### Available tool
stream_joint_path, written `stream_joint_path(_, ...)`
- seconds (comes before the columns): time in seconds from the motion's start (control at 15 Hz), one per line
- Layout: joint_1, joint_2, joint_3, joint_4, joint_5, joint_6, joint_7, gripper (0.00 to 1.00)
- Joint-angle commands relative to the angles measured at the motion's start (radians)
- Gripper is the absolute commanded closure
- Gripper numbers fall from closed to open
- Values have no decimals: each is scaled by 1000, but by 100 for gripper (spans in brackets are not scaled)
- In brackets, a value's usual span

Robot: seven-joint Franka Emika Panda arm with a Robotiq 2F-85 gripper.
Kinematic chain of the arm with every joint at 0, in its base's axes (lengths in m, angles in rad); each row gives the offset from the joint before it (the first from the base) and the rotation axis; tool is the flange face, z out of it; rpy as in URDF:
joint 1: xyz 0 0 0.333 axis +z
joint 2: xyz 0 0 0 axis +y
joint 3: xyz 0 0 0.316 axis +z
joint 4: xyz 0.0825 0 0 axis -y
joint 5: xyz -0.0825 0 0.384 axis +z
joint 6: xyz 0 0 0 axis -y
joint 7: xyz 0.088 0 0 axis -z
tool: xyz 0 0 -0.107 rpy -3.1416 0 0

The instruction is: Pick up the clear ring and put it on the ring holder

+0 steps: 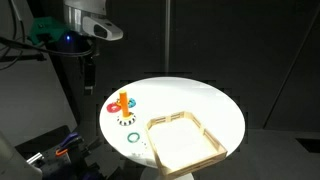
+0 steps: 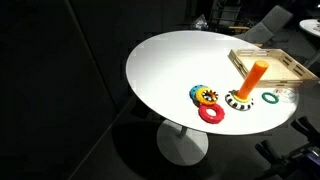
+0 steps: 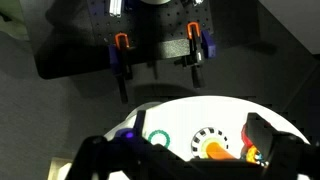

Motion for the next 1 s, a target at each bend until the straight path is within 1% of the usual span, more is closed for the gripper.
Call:
stream_joint_path(0.0,-15,2,13,3,7,-3,-8,0)
stream_joint_path(0.2,-15,2,13,3,7,-3,-8,0)
stream_joint_path(0.4,-29,13,22,-29,-13,65,13,0)
stream_joint_path(0.53,-43,22,28,-65,-28,152,26,0)
stream_joint_path(0.93,-94,112,32,-185,-98,512,52,0)
